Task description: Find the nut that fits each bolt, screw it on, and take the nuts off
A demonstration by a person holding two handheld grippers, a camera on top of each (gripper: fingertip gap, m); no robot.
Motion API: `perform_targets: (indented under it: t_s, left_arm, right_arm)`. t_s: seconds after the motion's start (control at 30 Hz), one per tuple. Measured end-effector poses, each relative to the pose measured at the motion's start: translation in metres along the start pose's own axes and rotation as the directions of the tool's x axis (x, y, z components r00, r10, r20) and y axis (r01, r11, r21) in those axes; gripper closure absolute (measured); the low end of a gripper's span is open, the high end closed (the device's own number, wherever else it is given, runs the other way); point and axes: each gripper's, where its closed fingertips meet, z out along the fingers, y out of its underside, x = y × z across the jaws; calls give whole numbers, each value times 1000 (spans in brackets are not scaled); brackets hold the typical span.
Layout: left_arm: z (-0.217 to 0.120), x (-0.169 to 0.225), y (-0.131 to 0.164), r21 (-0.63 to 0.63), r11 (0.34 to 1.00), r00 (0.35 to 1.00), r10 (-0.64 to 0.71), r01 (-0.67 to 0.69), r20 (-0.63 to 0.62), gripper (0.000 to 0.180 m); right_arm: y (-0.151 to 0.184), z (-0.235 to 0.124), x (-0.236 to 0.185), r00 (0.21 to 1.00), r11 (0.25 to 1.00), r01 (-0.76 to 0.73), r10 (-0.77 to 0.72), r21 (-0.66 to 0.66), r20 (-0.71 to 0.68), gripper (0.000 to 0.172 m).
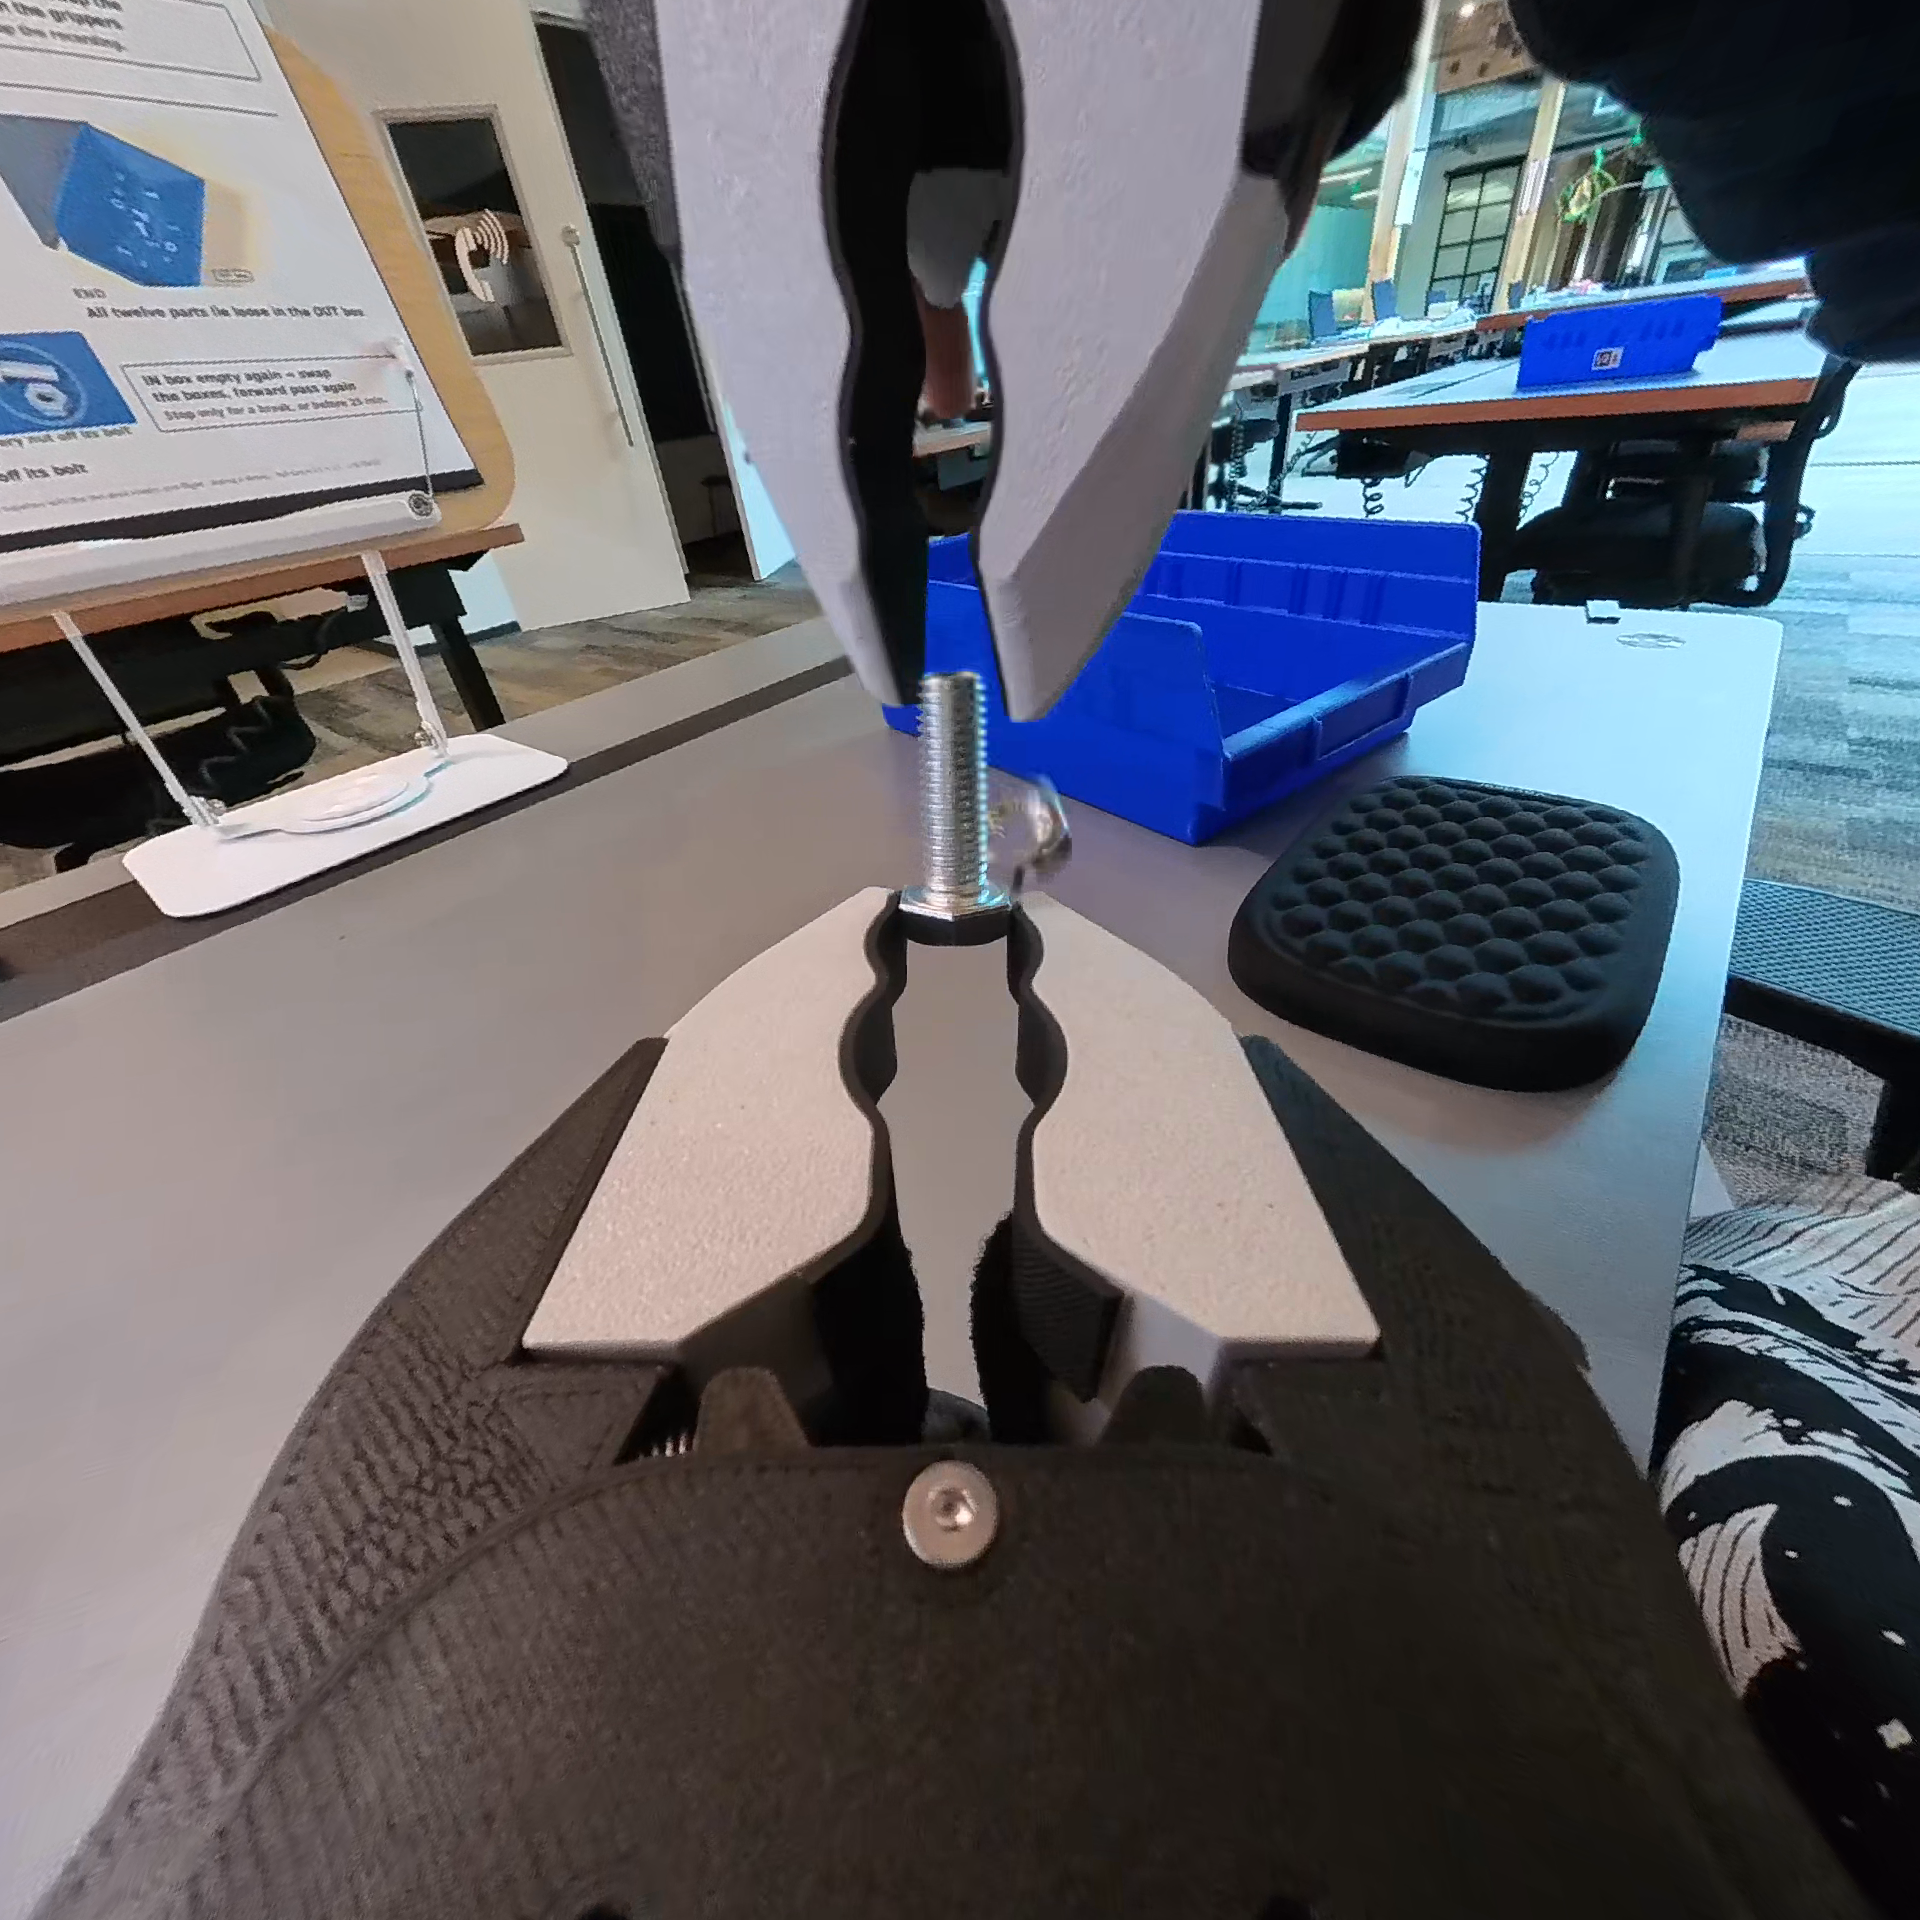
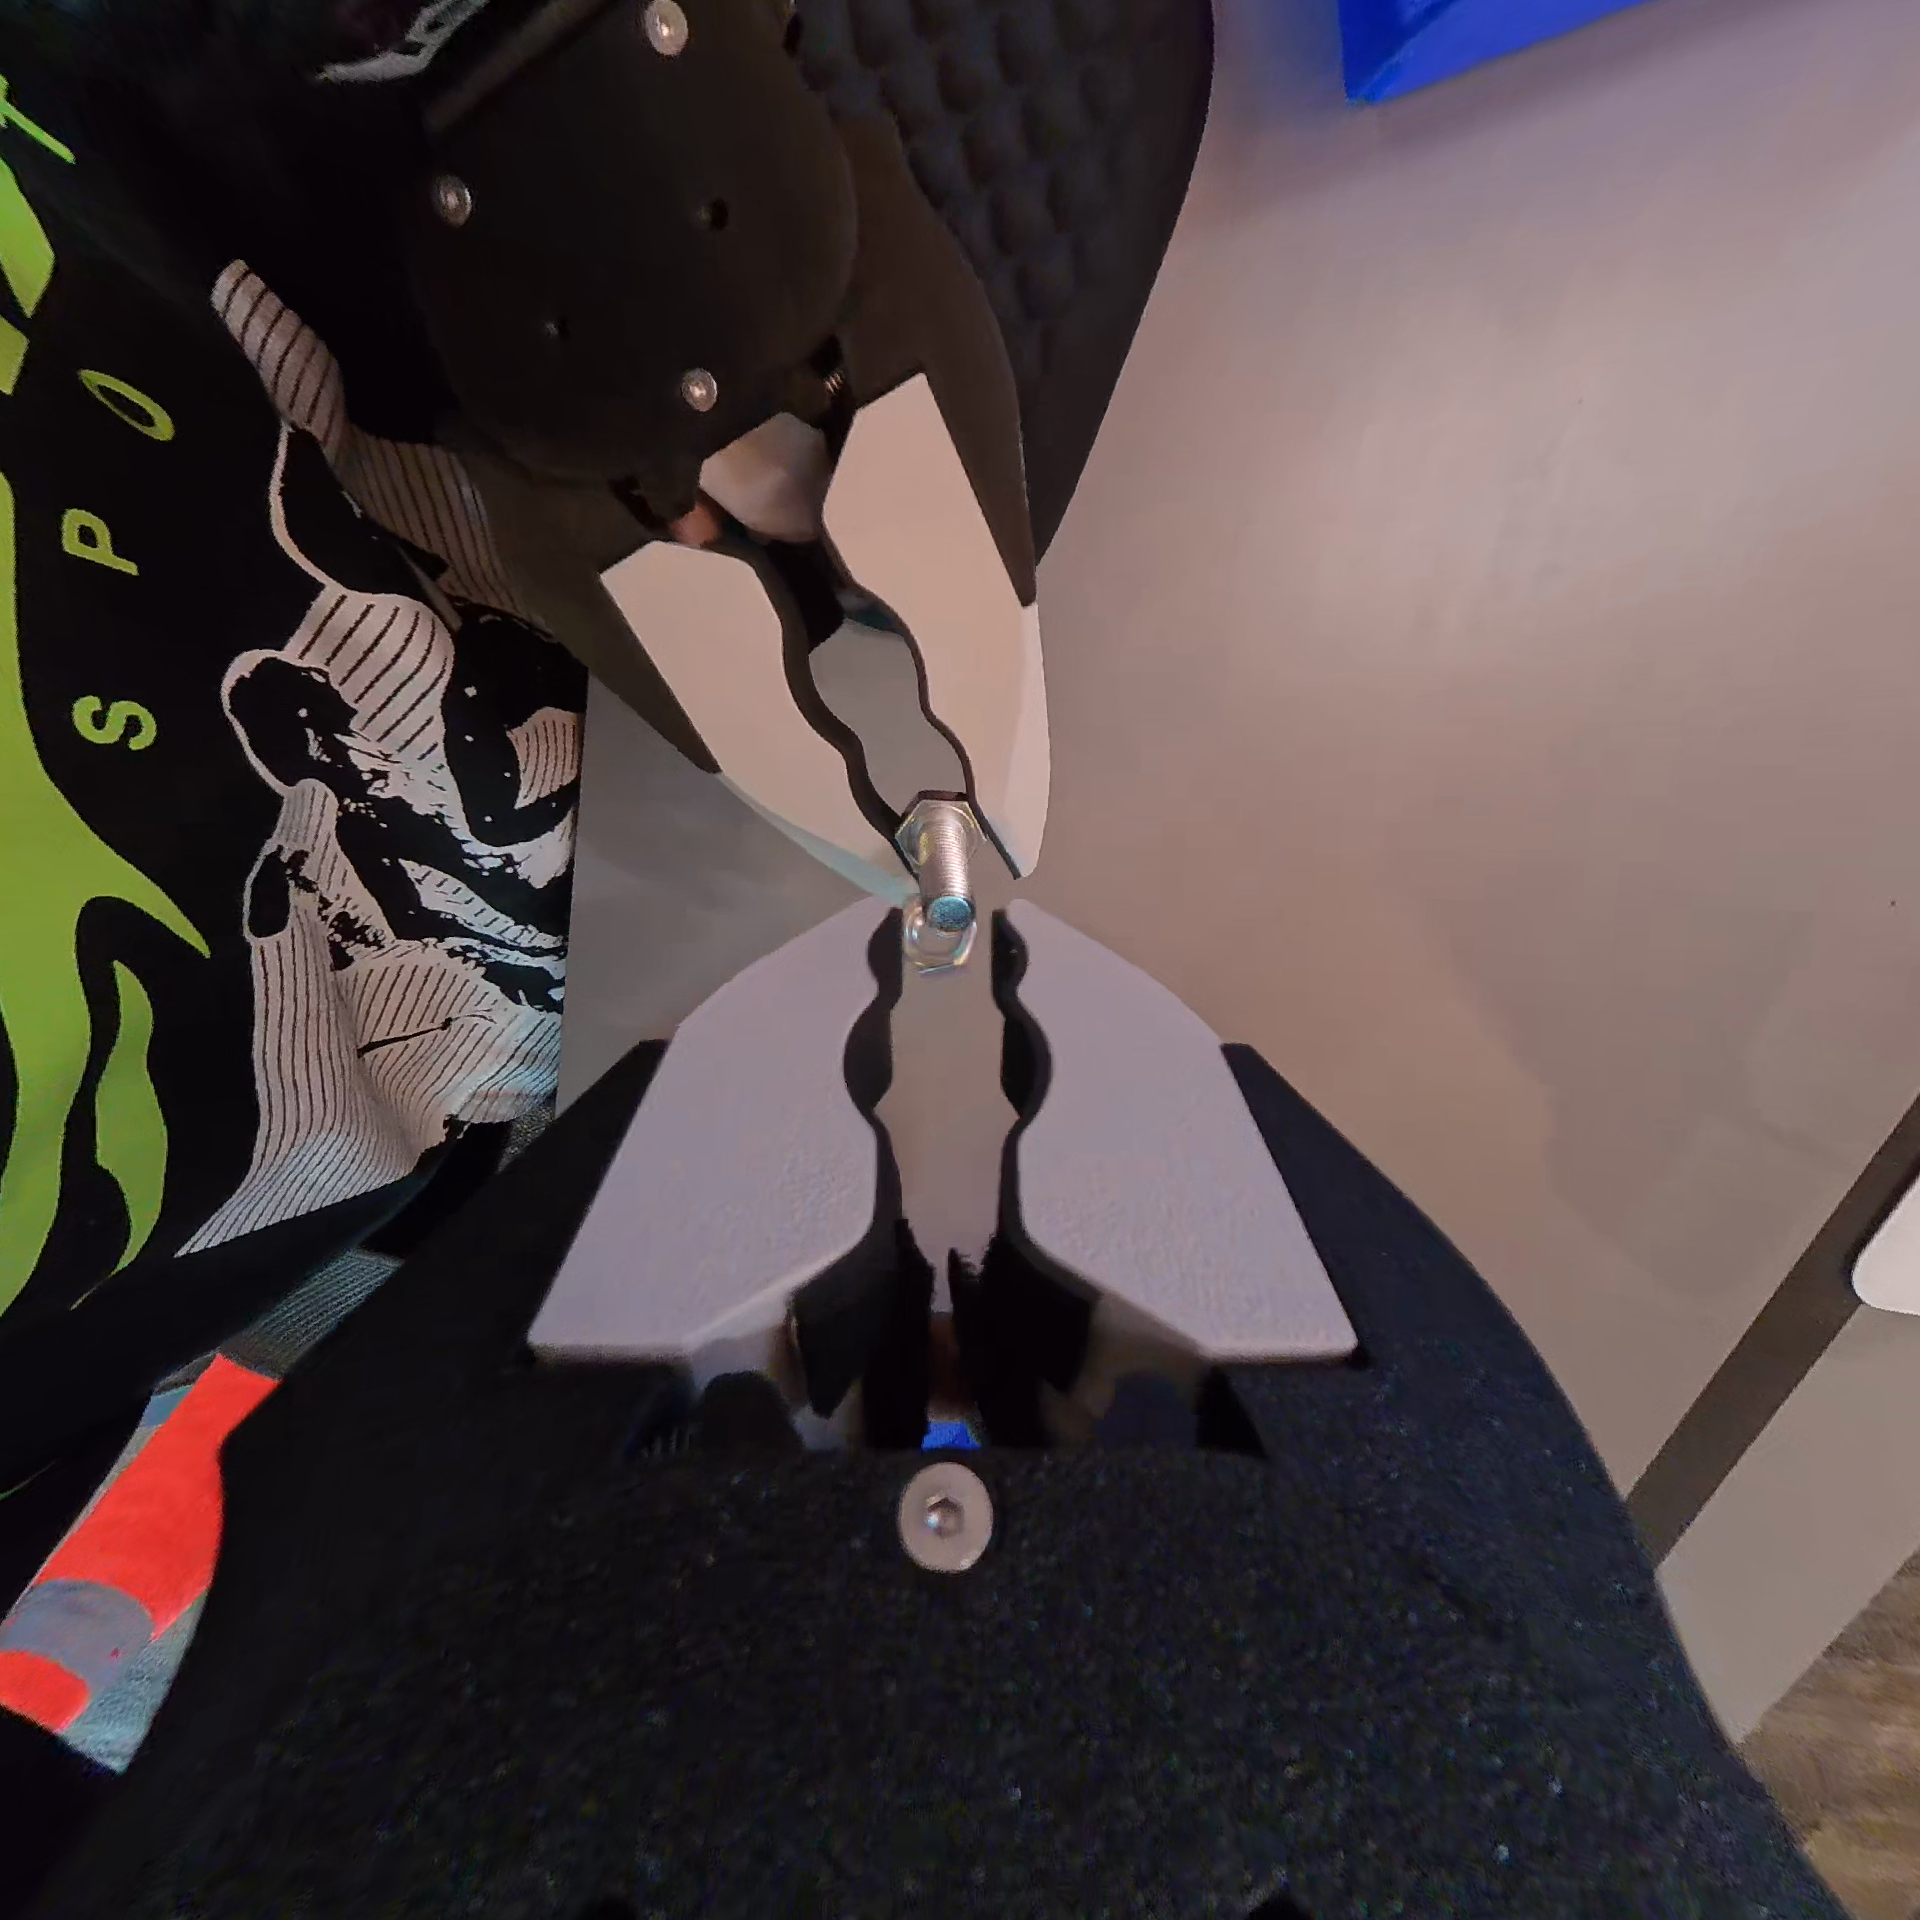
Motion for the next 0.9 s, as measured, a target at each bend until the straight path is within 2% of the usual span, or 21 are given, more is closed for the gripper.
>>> perform_targets:
  t_s: [0.03, 0.13, 0.2, 0.27, 0.33, 0.43, 0.5, 0.6, 0.7, 0.9]
  left_arm:
    - [0, 0, 1, -3, 1000, 1000, -2, 2, -1, 162]
    - [1, -6, 4, -25, 999, 999, -21, 22, 26, 162]
    - [0, -13, 4, -25, 998, 998, -48, 49, 48, 162]
    - [-3, -17, 2, -3, 997, 996, -78, 78, 44, 162]
    - [-5, -20, 0, 17, 995, 994, -101, 100, 39, 162]
    - [-7, -22, -2, 38, 993, 993, -116, 115, 25, 162]
    - [-8, -23, -4, 51, 993, 994, -109, 107, 26, 162]
    - [-12, -28, -5, 63, 995, 996, -84, 82, 33, 162]
    - [-16, -33, -5, 74, 990, 992, -122, 121, 9, 162]
    - [-25, -33, -9, 124, 977, 983, -168, 175, -68, 162]
  right_arm:
    - [0, 1, 1, 1000, 1000, 3, -3, 8, -4, 161]
    - [0, 3, 7, 999, 999, -2, 4, 54, -32, 162]
    - [-2, 3, 14, 997, 986, -53, 62, 159, -55, 161]
    - [0, 1, 20, 985, 943, -121, 153, 310, -78, 158]
    - [12, -2, 28, 957, 869, -175, 261, 462, -129, 153]
    - [43, -10, 40, 869, 704, -230, 459, 672, -184, 150]
    - [61, -8, 35, 825, 600, -269, 548, 754, -142, 150]
    - [80, 4, 22, 791, 516, -323, 608, 793, -74, 150]
    - [89, 23, 10, 784, 510, -374, 620, 775, -29, 150]
    - [87, 53, -8, 834, 584, -408, 552, 702, 26, 149]
